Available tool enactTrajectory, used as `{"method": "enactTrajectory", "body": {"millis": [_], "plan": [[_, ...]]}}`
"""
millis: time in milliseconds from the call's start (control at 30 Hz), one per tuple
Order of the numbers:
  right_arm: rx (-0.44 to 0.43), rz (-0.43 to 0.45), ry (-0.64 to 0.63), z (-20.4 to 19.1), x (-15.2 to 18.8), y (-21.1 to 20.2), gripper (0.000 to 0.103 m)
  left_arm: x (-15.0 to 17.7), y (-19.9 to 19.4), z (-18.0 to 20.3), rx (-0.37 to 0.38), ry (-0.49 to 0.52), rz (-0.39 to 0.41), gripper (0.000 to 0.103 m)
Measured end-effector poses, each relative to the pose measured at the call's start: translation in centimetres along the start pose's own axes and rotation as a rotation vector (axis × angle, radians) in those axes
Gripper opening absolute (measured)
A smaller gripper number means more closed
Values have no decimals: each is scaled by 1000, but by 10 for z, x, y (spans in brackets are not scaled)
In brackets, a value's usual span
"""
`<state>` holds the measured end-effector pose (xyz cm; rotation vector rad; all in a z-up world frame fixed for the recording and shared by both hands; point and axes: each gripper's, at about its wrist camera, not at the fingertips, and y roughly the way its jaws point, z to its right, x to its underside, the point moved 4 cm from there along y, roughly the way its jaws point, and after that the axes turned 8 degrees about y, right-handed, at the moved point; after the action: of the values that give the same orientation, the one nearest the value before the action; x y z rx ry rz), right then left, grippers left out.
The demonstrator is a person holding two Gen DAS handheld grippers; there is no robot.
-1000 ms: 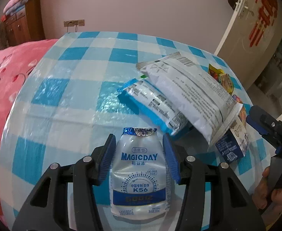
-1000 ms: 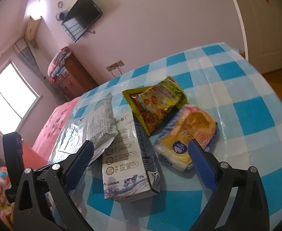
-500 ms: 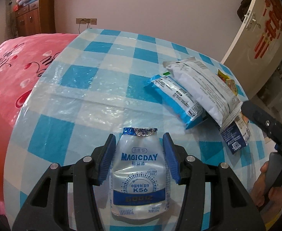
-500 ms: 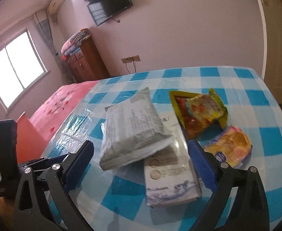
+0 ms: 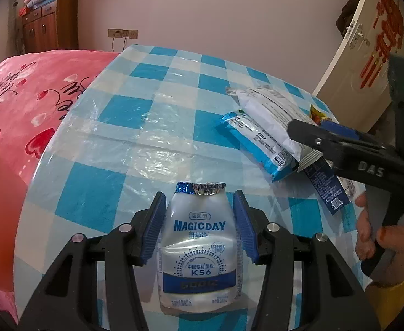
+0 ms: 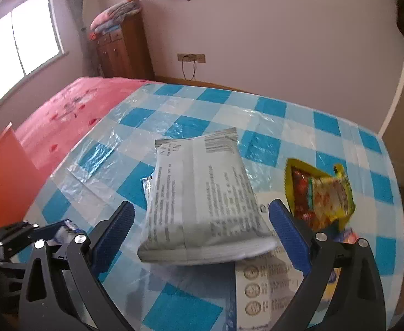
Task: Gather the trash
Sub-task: 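Grasp the grey printed packet with the right tool while the left tool holds the pouch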
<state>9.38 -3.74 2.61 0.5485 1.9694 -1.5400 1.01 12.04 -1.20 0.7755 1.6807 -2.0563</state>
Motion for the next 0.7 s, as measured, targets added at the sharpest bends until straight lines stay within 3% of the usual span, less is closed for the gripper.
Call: {"method": "enactTrajectory", "body": {"millis": [433, 700], "plan": [[69, -82, -69, -8, -13, 44, 97, 7, -7, -13, 13, -13, 10, 52], [116, -51, -101, -15, -5, 42, 96, 10, -10, -18, 19, -16, 18, 52]]}}
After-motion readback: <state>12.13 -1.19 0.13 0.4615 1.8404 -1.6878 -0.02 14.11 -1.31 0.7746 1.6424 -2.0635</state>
